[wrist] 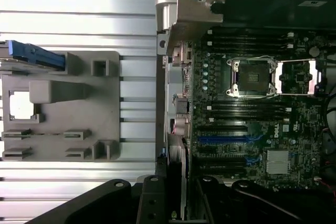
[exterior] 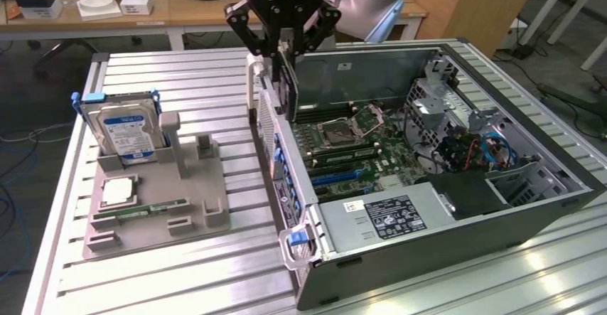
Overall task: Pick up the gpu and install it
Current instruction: 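Pick up the gpu and move the gpu toward the slot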
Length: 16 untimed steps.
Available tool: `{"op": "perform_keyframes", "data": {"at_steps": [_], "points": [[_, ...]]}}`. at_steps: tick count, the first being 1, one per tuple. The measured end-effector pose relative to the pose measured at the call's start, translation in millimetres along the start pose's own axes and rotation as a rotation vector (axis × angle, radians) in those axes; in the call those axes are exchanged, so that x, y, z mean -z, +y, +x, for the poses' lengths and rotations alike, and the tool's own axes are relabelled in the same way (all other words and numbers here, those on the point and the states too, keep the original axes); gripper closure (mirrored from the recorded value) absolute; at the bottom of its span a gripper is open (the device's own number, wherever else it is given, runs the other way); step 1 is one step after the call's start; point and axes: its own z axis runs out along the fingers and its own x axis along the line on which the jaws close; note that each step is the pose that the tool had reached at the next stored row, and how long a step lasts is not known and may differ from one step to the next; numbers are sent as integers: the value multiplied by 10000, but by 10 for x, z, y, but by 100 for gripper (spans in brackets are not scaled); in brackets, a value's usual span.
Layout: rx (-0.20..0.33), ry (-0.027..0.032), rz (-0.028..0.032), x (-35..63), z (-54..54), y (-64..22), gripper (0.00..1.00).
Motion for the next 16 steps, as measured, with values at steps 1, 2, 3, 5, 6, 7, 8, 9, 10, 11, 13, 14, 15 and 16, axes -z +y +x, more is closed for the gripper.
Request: {"op": "perform_keyframes", "data": {"at_steps": [1, 2, 3, 5, 6, 7, 8, 9, 10, 11, 13, 14, 15, 16], "points": [[-1, -1, -1, -1, -23, 0, 73], [-1, -1, -1, -2, -46, 1, 73], [-2, 0, -1, -3, -68, 1, 73], [-1, 0, 0, -4, -109, 1, 73], [-1, 0, 0, -5, -132, 1, 73], [-1, 1, 0, -6, -156, 1, 73], [0, 1, 0, -7, -183, 1, 73], [-1, 0, 0, -8, -213, 1, 73], [-2, 0, -1, -9, -238, 1, 73], [-1, 0, -1, -10, -266, 1, 73], [-3, 0, 0, -11, -320, 1, 73], [-12, 0, 0, -12, -342, 1, 73], [-32, -1, 0, -13, -358, 1, 73], [-47, -1, 0, -14, -376, 2, 73]]}}
